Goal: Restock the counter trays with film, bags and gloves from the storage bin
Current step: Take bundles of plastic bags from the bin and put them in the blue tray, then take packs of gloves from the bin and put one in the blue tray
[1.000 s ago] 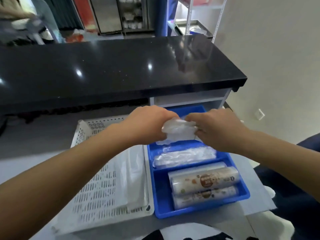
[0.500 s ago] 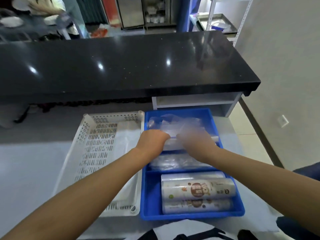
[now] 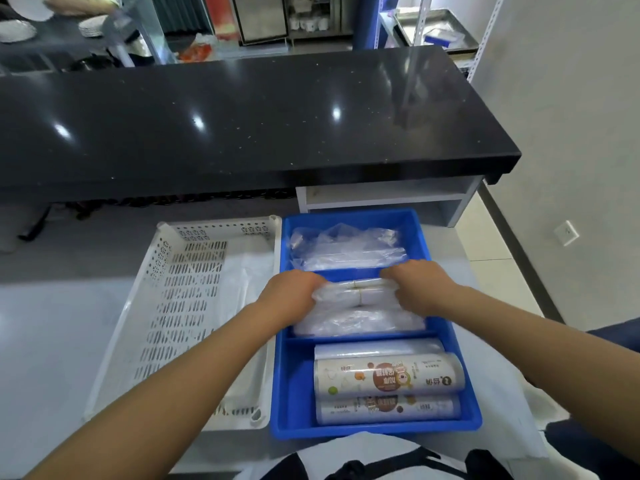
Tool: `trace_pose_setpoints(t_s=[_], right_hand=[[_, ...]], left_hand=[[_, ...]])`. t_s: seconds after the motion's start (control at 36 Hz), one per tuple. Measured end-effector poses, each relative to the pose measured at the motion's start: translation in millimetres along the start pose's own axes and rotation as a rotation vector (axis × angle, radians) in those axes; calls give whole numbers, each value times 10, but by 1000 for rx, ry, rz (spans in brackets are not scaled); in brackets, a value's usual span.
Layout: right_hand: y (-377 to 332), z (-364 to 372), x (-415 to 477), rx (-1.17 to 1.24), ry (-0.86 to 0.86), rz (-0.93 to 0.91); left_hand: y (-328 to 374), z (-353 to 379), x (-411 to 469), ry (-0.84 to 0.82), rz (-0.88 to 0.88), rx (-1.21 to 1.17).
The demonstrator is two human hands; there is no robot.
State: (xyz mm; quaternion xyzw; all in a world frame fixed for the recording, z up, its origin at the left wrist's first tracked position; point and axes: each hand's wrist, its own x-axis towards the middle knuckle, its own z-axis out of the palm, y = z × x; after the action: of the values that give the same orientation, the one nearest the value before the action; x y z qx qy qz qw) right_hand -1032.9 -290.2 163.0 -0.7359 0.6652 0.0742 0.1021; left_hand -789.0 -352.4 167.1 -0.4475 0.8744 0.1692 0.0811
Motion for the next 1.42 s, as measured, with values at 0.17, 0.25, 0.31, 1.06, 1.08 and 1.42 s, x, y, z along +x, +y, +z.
trace_pose_setpoints(t_s=[0.17, 0.25, 0.31, 1.06, 1.08, 1.42], right_hand=[[85, -281, 77, 178, -147, 67], [18, -183, -1, 118, 22, 100], [-18, -70, -89, 68, 154, 99], [-389, -184, -878, 626, 201, 119], [-442, -181, -940, 644, 177, 102], [-1080, -88, -1297, 711, 73, -245]], left_hand=[[2, -266, 105, -95, -13, -77], [13, -185, 108, 91, -52, -44], [5, -97, 69, 211, -25, -18], [300, 121, -1091, 333, -230, -428], [362, 167, -1213, 342, -250, -444], [710, 629, -2380, 381, -542, -502]])
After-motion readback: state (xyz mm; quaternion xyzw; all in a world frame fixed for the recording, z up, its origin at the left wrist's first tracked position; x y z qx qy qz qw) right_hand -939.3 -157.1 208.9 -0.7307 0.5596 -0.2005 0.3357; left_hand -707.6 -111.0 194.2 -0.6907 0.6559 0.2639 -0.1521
